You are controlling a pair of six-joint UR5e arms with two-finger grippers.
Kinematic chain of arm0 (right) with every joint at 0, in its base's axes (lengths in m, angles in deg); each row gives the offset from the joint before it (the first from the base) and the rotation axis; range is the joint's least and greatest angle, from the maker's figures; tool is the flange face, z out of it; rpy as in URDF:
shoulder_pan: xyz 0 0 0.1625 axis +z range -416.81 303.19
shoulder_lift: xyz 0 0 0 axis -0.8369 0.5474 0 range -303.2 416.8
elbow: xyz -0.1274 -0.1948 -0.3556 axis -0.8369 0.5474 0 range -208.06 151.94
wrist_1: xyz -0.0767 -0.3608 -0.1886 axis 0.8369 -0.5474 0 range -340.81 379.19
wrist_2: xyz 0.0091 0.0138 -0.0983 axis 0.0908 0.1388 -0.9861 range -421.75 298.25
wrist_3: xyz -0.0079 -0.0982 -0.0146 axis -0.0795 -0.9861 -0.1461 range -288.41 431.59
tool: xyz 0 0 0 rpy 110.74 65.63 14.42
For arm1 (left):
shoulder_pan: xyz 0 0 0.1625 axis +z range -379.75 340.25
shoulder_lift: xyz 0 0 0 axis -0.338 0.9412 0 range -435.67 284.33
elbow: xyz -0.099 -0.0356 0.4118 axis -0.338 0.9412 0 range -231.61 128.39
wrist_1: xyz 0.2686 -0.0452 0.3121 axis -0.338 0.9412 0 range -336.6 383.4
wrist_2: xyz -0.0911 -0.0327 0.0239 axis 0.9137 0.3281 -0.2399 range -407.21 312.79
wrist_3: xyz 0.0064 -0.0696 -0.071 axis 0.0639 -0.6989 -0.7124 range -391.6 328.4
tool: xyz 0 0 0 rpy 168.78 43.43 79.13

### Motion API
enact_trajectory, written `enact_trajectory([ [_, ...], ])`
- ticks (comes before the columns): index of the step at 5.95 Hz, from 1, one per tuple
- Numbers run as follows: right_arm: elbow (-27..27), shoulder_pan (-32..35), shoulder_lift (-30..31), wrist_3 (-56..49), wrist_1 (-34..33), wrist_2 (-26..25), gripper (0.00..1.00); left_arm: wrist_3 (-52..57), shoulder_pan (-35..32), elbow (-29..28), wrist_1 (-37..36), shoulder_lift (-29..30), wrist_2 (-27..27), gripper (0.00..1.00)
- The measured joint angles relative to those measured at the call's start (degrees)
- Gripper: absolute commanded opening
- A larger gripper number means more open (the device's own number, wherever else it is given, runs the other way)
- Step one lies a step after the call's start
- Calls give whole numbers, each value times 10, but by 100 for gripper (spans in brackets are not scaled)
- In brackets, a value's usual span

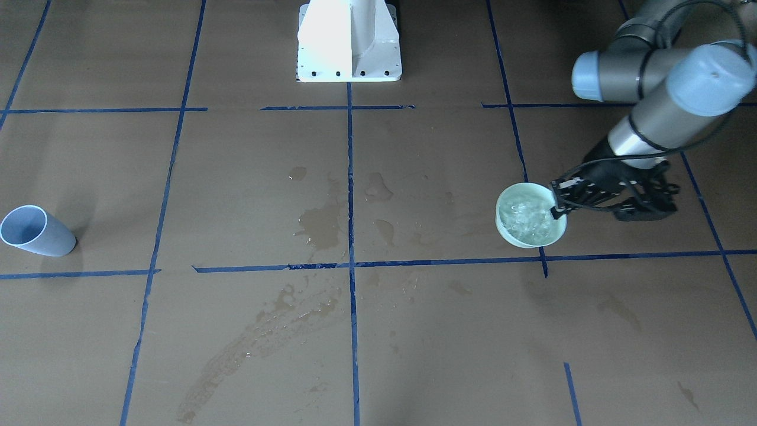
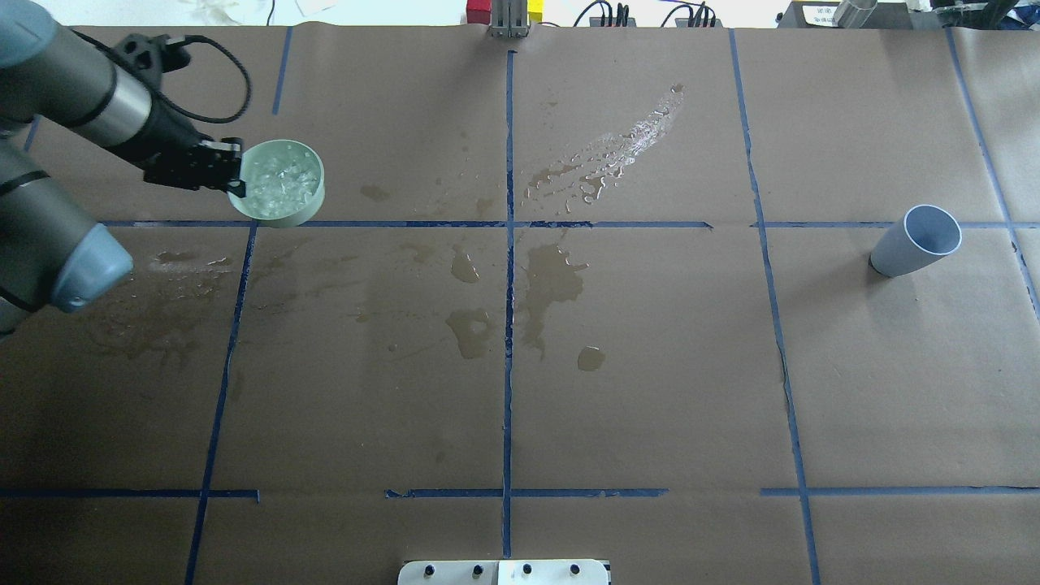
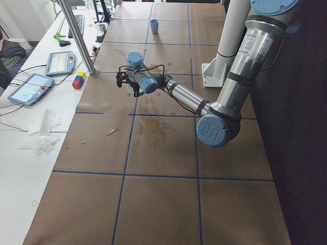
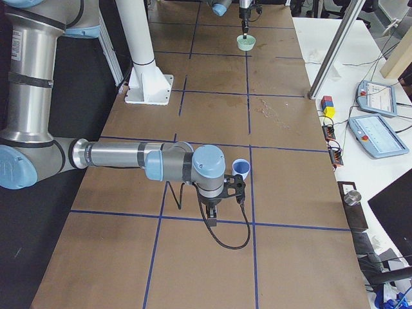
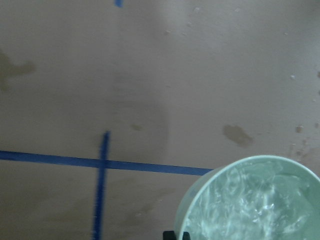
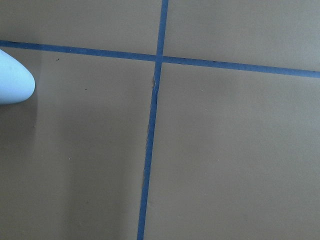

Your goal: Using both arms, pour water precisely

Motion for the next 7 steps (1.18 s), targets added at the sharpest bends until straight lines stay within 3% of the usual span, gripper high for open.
enact_trajectory([
  [4,-1,0,0,0,0,0,100,190,-95,-20,55,-138,41,0],
  [7,0,-6,0,1,0,0,100,209,-107,-129,185,-152,68,0],
])
